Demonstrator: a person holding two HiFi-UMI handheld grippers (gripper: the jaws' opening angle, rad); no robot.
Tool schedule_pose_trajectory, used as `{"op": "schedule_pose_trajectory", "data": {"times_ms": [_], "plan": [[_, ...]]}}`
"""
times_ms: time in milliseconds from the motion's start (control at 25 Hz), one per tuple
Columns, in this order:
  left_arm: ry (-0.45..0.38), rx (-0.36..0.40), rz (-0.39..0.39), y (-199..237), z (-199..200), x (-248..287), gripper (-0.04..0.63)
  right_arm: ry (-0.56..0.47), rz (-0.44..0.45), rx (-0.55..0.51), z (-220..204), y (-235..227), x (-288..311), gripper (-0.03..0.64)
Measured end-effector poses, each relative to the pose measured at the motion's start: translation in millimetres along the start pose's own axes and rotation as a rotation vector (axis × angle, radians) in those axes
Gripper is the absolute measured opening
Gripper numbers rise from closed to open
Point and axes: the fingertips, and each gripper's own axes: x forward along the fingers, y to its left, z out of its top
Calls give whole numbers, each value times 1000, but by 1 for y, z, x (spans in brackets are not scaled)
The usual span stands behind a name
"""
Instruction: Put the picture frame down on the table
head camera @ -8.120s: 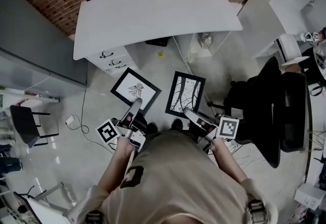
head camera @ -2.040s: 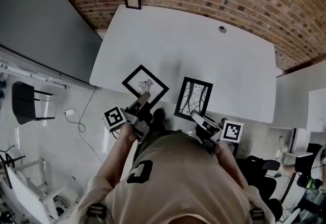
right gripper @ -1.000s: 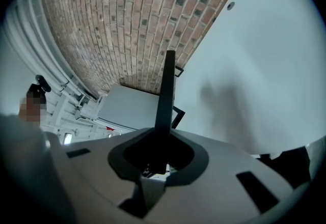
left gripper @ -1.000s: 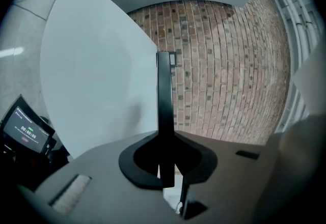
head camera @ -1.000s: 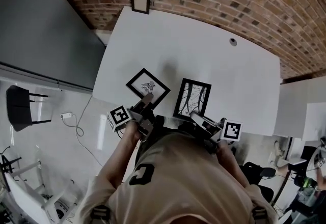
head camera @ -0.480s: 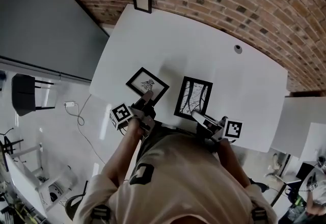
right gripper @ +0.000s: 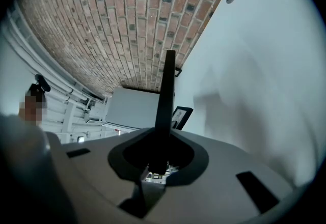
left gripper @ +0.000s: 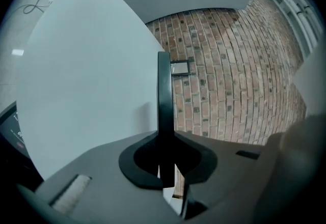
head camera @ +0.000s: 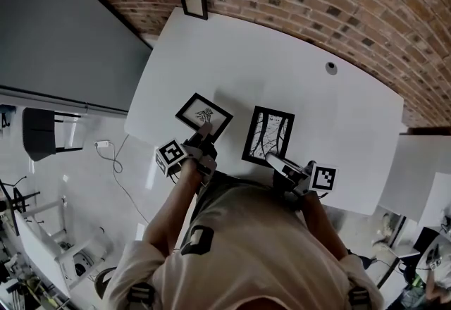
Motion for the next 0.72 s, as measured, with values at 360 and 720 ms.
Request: {"op": "schedule_pose_trajectory", "data": {"times_ms": [360, 720], "plan": [[24, 18, 56, 17, 1, 23, 28, -13, -22, 9, 9, -6, -5, 40], [9, 11, 77, 25, 5, 49, 29, -22, -26, -7, 21, -4, -3, 40]]}}
